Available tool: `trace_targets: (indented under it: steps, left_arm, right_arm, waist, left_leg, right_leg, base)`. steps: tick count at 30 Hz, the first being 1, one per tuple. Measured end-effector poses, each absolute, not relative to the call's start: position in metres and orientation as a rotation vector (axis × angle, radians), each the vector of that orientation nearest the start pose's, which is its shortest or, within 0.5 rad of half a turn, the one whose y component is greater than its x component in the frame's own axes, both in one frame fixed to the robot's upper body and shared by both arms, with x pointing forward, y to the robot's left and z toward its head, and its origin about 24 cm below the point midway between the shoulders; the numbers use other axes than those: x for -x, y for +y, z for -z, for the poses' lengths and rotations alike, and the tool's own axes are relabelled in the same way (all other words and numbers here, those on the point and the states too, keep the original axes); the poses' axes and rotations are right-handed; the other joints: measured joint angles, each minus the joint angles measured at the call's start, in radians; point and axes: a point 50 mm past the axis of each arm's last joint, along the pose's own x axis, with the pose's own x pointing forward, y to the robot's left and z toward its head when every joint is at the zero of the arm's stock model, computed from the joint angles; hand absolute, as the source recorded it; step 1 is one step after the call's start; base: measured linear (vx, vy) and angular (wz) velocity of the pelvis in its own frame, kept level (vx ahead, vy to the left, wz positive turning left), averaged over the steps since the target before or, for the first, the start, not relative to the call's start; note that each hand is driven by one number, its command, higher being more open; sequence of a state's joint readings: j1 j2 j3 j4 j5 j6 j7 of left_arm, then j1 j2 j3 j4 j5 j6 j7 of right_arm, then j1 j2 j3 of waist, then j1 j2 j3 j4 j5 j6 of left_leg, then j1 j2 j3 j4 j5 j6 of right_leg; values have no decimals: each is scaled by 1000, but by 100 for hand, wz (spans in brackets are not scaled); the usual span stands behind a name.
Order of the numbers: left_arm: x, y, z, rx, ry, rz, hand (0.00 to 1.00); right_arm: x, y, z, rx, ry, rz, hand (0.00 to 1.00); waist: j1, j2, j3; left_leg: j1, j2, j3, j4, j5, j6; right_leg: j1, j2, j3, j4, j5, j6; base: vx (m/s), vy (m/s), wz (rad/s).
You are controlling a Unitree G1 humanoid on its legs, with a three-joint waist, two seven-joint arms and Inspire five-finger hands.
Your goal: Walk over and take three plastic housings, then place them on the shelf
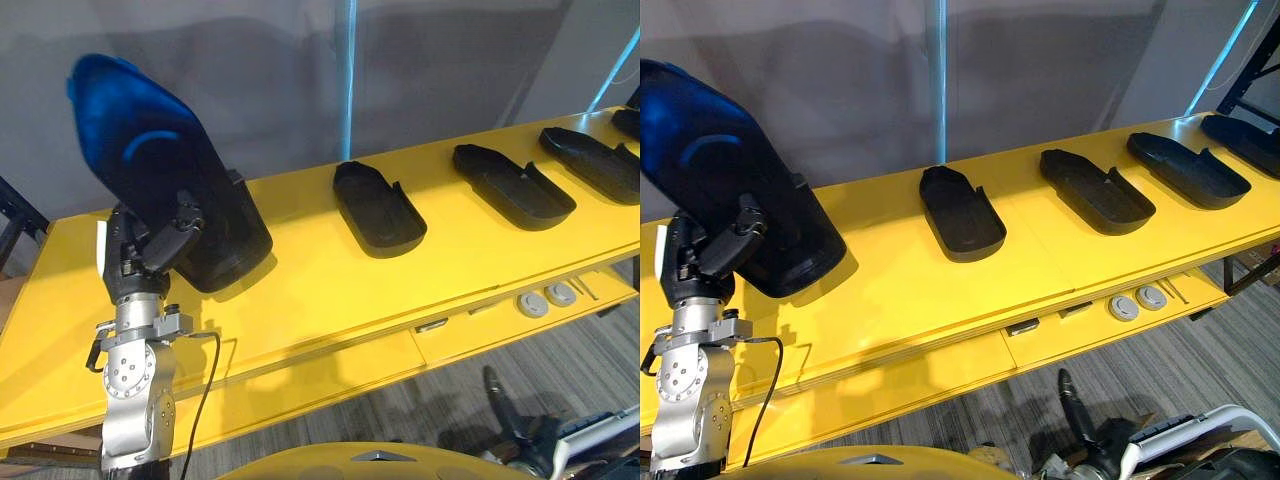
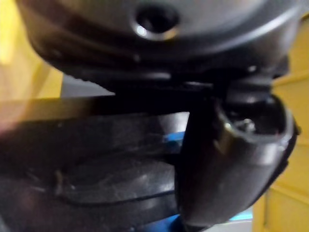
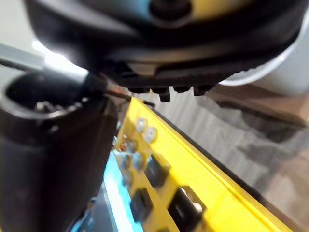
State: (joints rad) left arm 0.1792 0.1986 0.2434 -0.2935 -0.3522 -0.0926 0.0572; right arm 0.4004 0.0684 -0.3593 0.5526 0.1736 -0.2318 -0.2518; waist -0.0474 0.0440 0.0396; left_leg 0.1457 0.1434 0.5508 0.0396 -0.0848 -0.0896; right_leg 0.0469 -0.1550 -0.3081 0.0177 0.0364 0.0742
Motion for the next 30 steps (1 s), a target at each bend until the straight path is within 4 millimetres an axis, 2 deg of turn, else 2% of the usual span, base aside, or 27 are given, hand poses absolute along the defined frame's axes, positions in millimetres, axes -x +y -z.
trace_targets:
  steps: [2,5,8,10,14,18,24,30]
  left_arm:
    - [-219,240,-95,77,-238,-193,0]
    - [-236,233,-96,54,-226,-103,0]
    - [-245,231,-101,35,-219,-59,0]
    - [-258,221,-107,24,-213,11,0]
    - [-268,214,-117,-12,-199,123,0]
    - [-286,220,-114,52,-101,158,0]
    - [-300,232,-108,179,-1,153,0]
    - [-314,243,-111,197,30,116,0]
  right_arm:
    - [-61,-224,128,-205,763,708,100]
    - [-69,-223,135,-262,788,668,100]
    - [-82,-226,135,-272,769,649,100]
    - [-88,-232,134,-260,775,633,100]
    - [-103,-235,134,-252,783,606,100]
    - [-116,-233,133,-261,787,570,100]
    - [-111,-240,134,-220,816,566,100]
    - [-113,-240,134,-182,824,538,100]
  waist:
    - [15,0,3]
    - [23,2,12]
    - [28,2,28]
    - [41,-2,41]
    - [47,-8,63]
    - [53,-5,95]
    - [56,-9,120]
    - [46,-13,150]
  left_leg:
    - [-2,-5,-11,-12,12,1]
    - [-21,-12,-36,-11,17,6]
    - [-26,-16,-46,-11,19,9]
    - [-39,-20,-65,-10,23,13]
    - [-76,-28,-87,-6,33,20]
    - [-89,-27,-91,-5,40,19]
    - [-86,-26,-81,-2,39,20]
    - [-89,-25,-70,11,39,21]
  right_leg:
    - [1,-1,-12,-2,0,0]
    - [-2,-4,-31,-3,0,-1]
    - [-1,-9,-40,-2,0,0]
    - [-2,-14,-56,-1,0,0]
    - [-29,-20,-74,5,0,-1]
    - [-45,-20,-72,19,-2,-3]
    - [-60,-21,-50,43,-10,-12]
    - [-87,-30,-30,93,-31,-10]
  base:
    - [-1,-12,14]
    - [-3,-13,24]
    - [-22,16,14]
    - [-16,8,23]
    - [-30,8,19]
    - [-7,-2,1]
    - [-8,1,-3]
    - [-51,-2,-8]
